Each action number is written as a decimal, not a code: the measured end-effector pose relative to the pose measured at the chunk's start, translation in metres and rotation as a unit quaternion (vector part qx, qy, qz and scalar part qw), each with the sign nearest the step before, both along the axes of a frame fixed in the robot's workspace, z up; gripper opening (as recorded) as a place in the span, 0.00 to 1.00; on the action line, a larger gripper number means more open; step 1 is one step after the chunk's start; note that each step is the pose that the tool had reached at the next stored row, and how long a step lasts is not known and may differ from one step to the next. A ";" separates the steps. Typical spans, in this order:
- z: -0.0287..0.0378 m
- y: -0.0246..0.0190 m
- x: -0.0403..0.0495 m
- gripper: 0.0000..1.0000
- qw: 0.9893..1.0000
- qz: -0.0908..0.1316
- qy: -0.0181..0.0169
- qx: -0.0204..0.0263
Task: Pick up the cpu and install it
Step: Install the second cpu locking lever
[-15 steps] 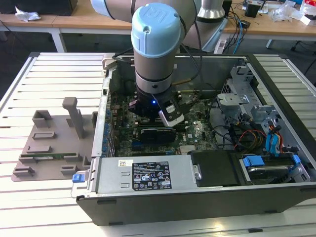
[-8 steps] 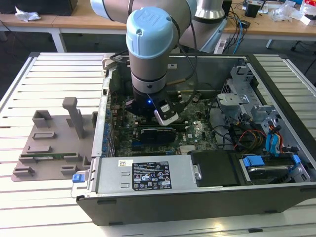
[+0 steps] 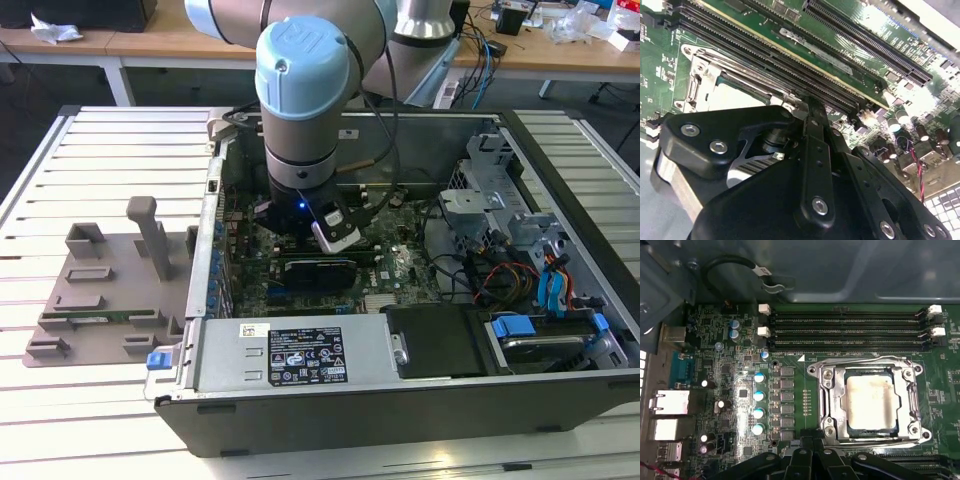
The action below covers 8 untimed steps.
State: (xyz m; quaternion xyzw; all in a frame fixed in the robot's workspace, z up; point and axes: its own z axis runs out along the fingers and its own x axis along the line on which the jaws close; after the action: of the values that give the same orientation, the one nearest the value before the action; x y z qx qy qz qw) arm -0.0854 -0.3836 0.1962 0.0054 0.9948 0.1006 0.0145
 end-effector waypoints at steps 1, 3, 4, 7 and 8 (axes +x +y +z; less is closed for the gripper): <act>0.0008 -0.0001 0.0000 0.11 1.000 0.000 0.000 0.000; 0.0035 -0.0003 -0.0001 0.11 1.000 0.000 0.000 -0.001; 0.0066 0.0000 0.0000 0.11 1.000 0.000 0.000 0.000; 0.0113 0.0015 0.0029 0.11 1.000 0.000 0.000 -0.001; 0.0117 0.0018 0.0042 0.11 1.000 0.000 0.000 -0.001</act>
State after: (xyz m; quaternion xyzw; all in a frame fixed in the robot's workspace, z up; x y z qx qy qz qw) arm -0.0811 -0.3818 0.2079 0.0054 0.9949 0.1000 0.0147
